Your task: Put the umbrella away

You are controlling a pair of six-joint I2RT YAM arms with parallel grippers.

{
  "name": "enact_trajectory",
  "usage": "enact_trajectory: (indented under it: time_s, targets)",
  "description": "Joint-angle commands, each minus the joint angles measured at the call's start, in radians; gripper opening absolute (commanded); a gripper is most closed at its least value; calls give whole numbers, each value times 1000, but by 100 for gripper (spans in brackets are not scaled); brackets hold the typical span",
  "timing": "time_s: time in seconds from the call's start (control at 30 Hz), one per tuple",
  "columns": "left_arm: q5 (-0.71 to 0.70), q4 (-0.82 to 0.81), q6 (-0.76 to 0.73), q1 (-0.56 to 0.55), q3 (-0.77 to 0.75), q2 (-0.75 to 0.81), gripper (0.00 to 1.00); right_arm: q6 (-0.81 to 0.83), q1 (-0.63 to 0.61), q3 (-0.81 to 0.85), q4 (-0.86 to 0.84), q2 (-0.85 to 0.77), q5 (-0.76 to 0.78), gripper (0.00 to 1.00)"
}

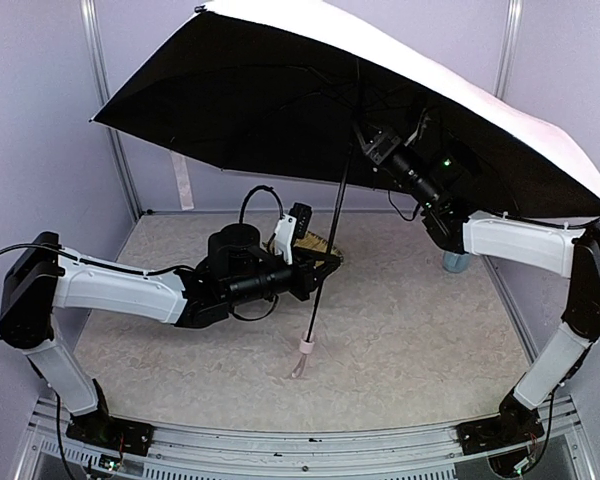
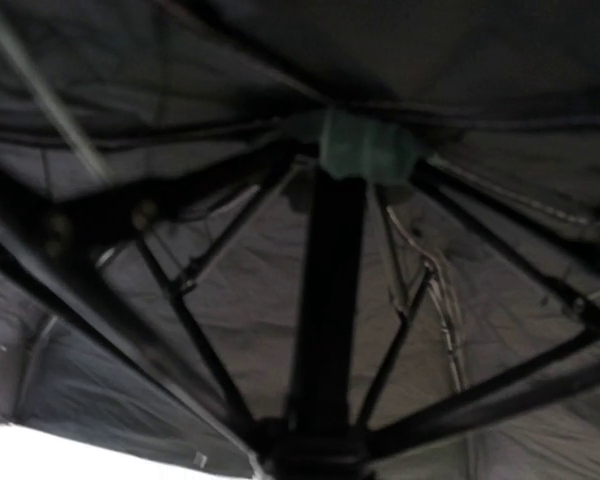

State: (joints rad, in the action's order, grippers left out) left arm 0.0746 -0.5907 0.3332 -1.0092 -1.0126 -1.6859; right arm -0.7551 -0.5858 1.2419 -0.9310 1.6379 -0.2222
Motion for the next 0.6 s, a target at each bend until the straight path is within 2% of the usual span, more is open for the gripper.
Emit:
enact_trajectory:
  time_s: [0.0,0.1,0.27,0.4,0.47,0.57]
  targets:
    - [-83,-83,-111,-15,-48,53,0,242,-30,-21,256,-53,177,26]
    - [-154,-62,-149,-43,-71,45,0,369,-72,-54,239,-85,331,35]
    - [-245,-37,-140,-60,-91,22,0,560,-156,-24,230,-92,604,37]
    - [-339,-34,-168,-79,-102,-5,0,599,-169,-14,212,-87,703,38]
    - [-384,-35,-186,-88,-104,-20,0,599,-169,-12,203,-86,719,34]
    - [-420,-34,-225,-100,-106,-36,0,592,-169,-12,191,-86,687,19]
